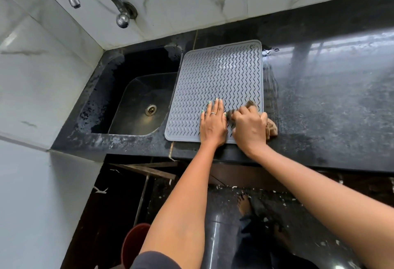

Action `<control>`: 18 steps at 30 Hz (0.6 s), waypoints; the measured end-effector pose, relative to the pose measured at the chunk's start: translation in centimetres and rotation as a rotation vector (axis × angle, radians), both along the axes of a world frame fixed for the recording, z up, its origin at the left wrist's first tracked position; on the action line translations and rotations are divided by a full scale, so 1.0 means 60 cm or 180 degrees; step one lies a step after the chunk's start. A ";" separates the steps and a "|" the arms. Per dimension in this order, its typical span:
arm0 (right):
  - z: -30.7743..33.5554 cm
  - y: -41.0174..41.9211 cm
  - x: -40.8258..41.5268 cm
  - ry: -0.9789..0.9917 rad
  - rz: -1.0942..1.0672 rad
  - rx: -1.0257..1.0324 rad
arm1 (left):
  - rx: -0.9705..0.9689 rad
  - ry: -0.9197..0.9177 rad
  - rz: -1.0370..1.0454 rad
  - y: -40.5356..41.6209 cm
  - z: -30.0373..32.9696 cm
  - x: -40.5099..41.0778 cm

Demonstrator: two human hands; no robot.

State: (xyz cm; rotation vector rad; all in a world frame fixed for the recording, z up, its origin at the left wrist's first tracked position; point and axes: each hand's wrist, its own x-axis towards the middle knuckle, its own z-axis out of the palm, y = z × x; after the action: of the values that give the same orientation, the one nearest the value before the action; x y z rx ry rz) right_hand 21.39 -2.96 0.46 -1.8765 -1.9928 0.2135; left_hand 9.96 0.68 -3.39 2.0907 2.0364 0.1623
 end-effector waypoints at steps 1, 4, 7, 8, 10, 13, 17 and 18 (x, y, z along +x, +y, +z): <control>-0.007 -0.021 0.001 -0.0016 0.0032 0.0126 | 0.0023 -0.0007 0.0004 0.000 0.000 0.001; -0.013 -0.056 0.006 -0.0020 0.0237 0.0245 | 0.0059 -0.0004 0.0001 -0.003 0.001 0.001; 0.005 -0.029 0.014 0.0495 0.0099 -0.0014 | 0.0027 -0.0018 -0.0040 -0.003 0.006 -0.001; 0.013 -0.015 0.017 0.0726 0.0008 -0.0088 | 0.0037 -0.0060 -0.0046 -0.001 0.009 -0.002; 0.033 0.011 0.021 0.1138 -0.0127 -0.0166 | 0.0205 -0.0216 0.0056 0.005 0.017 -0.008; 0.064 0.070 0.018 0.1550 -0.0230 -0.0204 | 0.0649 -0.0320 0.0363 0.024 0.032 -0.023; 0.098 0.176 -0.005 0.1609 -0.0203 -0.0277 | 0.0775 -0.0366 0.0446 0.085 0.052 -0.047; 0.103 0.198 -0.010 0.1557 -0.0210 -0.0272 | 0.0740 -0.0380 0.0403 0.100 0.057 -0.051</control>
State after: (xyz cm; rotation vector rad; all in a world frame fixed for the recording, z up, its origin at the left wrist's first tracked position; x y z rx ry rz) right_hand 20.81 8.90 6.65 -1.7265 -1.6076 0.6768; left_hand 6.91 6.71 0.04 2.0217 2.1666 0.5559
